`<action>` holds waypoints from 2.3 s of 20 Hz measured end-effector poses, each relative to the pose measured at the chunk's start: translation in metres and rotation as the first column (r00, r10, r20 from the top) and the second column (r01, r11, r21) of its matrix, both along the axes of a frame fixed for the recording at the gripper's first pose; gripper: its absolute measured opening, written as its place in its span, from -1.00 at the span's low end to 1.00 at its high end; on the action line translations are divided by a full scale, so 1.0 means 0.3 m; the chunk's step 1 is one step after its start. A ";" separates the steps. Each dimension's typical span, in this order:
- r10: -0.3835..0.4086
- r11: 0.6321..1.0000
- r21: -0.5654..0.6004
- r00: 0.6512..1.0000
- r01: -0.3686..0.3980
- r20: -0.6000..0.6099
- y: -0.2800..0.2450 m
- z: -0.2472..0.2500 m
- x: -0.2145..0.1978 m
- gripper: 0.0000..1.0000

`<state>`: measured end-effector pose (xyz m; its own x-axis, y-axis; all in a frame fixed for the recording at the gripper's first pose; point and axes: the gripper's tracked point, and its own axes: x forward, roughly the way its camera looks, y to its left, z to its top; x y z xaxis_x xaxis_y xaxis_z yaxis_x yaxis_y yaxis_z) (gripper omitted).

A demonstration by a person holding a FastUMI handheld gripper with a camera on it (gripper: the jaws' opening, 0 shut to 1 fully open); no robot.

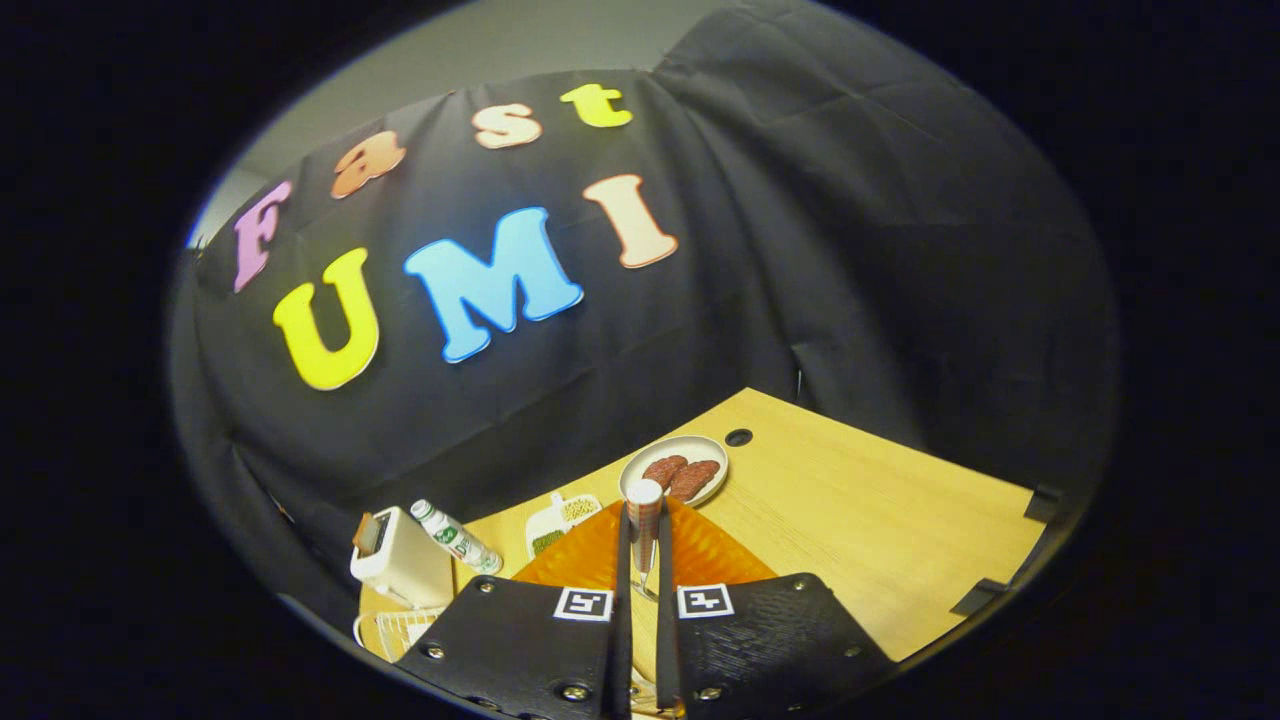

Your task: Take the plate from the dish rack, then take the spoon from the basket and place it into the plate.

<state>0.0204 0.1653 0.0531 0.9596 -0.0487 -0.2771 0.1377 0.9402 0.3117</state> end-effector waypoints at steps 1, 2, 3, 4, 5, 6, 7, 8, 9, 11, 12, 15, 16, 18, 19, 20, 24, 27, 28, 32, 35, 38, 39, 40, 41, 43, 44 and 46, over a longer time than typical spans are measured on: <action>0.035 0.998 -0.056 0.999 -0.035 -0.001 0.036 0.009 -0.032 -0.81; 0.069 0.992 -0.108 0.998 -0.070 -0.006 0.076 0.014 -0.058 -0.81; 0.106 0.984 -0.146 0.994 -0.106 -0.008 0.117 0.016 -0.088 -0.81; 0.148 0.976 -0.163 0.989 -0.147 -0.010 0.170 0.016 -0.119 -0.81; 0.190 0.967 -0.172 0.982 -0.190 -0.015 0.226 0.009 -0.155 -0.81; 0.232 0.957 -0.174 0.973 -0.231 -0.019 0.278 0.002 -0.194 -0.81; 0.271 0.948 -0.169 0.962 -0.271 -0.024 0.319 -0.010 -0.230 -0.81; 0.309 0.936 -0.163 0.950 -0.311 -0.034 0.362 -0.024 -0.270 -0.81; 0.343 0.925 -0.158 0.938 -0.346 -0.043 0.398 -0.041 -0.313 -0.81; 0.403 0.898 -0.161 0.913 -0.409 -0.070 0.455 -0.085 -0.397 -0.81; 0.430 0.884 -0.163 0.899 -0.438 -0.085 0.480 -0.110 -0.435 -0.81; 0.495 0.835 -0.194 0.857 -0.514 -0.140 0.522 -0.198 -0.522 -0.81; 0.507 0.821 -0.207 0.846 -0.532 -0.163 0.528 -0.233 -0.540 -0.81; 0.531 0.793 -0.219 0.821 -0.569 -0.208 0.537 -0.305 -0.576 -0.81; 0.541 0.781 -0.218 0.809 -0.585 -0.230 0.535 -0.340 -0.595 -0.81; 0.550 0.771 -0.216 0.797 -0.600 -0.249 0.536 -0.370 -0.607 -0.81; 0.563 0.738 -0.227 0.765 -0.636 -0.313 0.520 -0.461 -0.631 -0.77; 0.557 0.735 -0.255 0.774 -0.628 -0.302 0.507 -0.449 -0.619 -0.71; 0.558 0.732 -0.253 0.770 -0.632 -0.308 0.514 -0.456 -0.614 -0.71; 0.550 0.721 -0.293 0.775 -0.628 -0.311 0.494 -0.441 -0.601 -0.71; 0.583 0.714 -0.250 0.753 -0.654 -0.305 0.524 -0.442 -0.612 -0.41; 0.574 0.727 -0.240 0.761 -0.643 -0.301 0.520 -0.429 -0.611 0.39; 0.574 0.728 -0.241 0.763 -0.641 -0.296 0.523 -0.427 -0.610 0.40; 0.575 0.728 -0.243 0.763 -0.641 -0.294 0.524 -0.424 -0.611 0.40; 0.575 0.727 -0.244 0.764 -0.641 -0.293 0.522 -0.425 -0.612 0.39; 0.573 0.728 -0.246 0.765 -0.640 -0.294 0.521 -0.424 -0.613 0.39; 0.571 0.730 -0.247 0.767 -0.638 -0.292 0.518 -0.419 -0.614 0.40; 0.569 0.734 -0.247 0.771 -0.633 -0.286 0.523 -0.413 -0.614 0.40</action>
